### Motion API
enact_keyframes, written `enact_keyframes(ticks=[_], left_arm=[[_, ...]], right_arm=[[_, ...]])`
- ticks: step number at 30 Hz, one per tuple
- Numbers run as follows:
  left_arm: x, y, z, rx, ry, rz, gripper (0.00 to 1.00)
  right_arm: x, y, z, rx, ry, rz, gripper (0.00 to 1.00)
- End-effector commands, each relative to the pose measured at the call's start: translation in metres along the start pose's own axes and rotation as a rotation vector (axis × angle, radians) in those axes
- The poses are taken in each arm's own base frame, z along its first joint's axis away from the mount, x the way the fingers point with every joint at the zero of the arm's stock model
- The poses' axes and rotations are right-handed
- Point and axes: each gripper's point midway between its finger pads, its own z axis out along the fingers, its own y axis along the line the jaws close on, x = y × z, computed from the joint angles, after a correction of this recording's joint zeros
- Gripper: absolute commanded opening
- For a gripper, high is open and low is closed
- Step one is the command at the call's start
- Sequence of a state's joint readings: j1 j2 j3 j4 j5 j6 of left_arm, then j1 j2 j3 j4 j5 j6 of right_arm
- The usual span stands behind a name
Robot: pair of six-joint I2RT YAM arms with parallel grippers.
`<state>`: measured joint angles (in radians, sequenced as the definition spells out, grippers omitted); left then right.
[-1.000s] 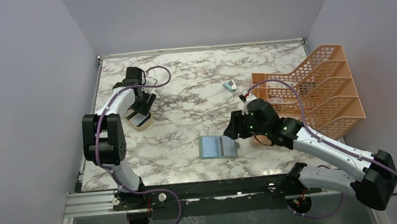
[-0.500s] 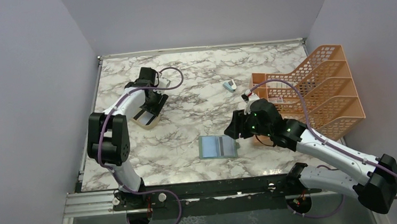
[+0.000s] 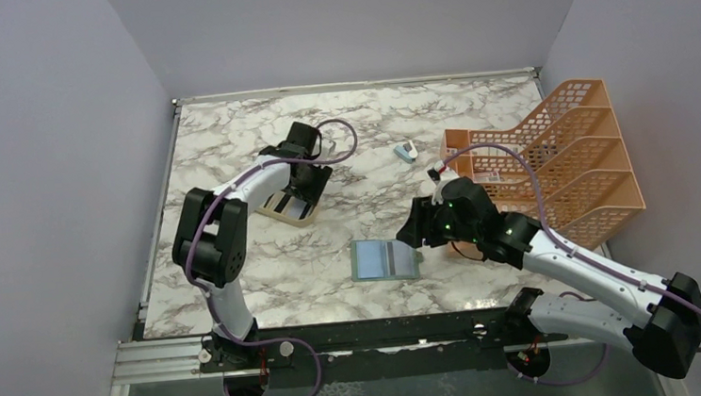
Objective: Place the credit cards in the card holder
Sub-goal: Move the storage box to the center of the board.
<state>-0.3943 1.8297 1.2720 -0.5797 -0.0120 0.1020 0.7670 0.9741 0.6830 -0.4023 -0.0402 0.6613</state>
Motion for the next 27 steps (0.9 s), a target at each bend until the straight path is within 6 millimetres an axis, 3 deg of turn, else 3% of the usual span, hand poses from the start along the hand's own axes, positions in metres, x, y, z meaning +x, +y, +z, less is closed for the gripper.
enact_keyframes(ticks=[1, 4, 7, 11, 16, 20, 23, 27], left_arm=[[-0.049, -0.034, -0.011, 0.092, -0.158, -0.118, 0.58], [-0.067, -0.041, -0.023, 0.114, -0.216, -0.168, 0.58], [-0.075, -0.025, -0.032, 0.044, -0.243, -0.213, 0.60], [-0.061, 0.027, -0.040, -0.120, -0.222, -0.301, 0.64], [-0.041, 0.109, -0.054, -0.214, -0.247, -0.479, 0.67], [-0.026, 0.149, -0.056, -0.258, -0.266, -0.583, 0.70], [-0.025, 0.151, -0.045, -0.175, -0.283, -0.630, 0.70], [-0.031, 0.132, -0.032, -0.049, -0.309, -0.634, 0.70]], right_arm=[[-0.003, 0.001, 0.002, -0.004, -0.033, 0.016, 0.52], [-0.005, 0.004, 0.005, -0.002, -0.024, 0.025, 0.52], [-0.009, 0.009, 0.008, -0.011, -0.020, 0.040, 0.52], [-0.012, 0.017, 0.014, -0.035, -0.009, 0.057, 0.53], [-0.017, 0.024, 0.020, -0.052, -0.014, 0.076, 0.60], [-0.023, 0.030, 0.026, -0.067, -0.015, 0.088, 0.64], [-0.028, 0.036, 0.031, -0.076, -0.010, 0.089, 0.67], [-0.036, 0.041, 0.039, -0.079, -0.020, 0.092, 0.70]])
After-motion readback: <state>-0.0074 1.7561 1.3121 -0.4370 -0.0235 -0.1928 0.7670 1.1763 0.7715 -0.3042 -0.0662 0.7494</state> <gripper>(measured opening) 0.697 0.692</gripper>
